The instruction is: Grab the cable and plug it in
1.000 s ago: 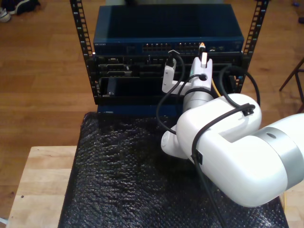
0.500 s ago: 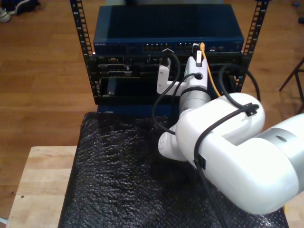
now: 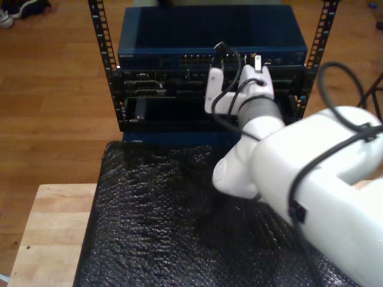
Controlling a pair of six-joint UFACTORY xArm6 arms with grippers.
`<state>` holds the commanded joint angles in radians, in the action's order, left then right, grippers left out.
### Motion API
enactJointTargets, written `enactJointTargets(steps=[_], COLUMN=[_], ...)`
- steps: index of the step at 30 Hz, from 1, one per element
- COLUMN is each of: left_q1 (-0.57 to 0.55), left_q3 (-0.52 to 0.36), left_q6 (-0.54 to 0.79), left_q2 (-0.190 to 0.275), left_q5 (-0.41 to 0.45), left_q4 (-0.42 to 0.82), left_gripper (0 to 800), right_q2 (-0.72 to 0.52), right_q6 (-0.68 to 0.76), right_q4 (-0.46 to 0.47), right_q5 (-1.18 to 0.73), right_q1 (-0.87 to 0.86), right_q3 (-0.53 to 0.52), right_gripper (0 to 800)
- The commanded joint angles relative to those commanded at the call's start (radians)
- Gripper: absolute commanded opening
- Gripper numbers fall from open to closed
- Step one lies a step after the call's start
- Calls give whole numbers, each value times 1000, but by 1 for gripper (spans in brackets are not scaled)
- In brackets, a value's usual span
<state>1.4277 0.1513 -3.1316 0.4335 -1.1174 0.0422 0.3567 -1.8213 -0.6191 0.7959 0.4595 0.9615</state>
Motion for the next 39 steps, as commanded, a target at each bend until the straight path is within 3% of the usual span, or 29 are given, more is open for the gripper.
enactJointTargets(steps=[5, 9, 23, 32, 39], left_q1=[0, 0, 0, 0, 0], left_q3=[0, 0, 0, 0, 0], left_q6=[0, 0, 0, 0, 0], left_q2=[0, 0, 0, 0, 0], left_q5=[0, 0, 0, 0, 0], left_q4=[0, 0, 0, 0, 0], left_gripper=[800, 800, 800, 800, 800], right_q2=[-120, -176, -345, -453, -519], right_q6=[-3, -3, -15, -152, -287], right_q4=[117, 198, 265, 361, 361], right_q5=[-339, -496, -965, -1238, -1487], right_q1=[-91, -152, -367, -522, -718], right_q3=[-58, -77, -87, -91, -94], right_gripper=[665, 788, 797, 797, 797])
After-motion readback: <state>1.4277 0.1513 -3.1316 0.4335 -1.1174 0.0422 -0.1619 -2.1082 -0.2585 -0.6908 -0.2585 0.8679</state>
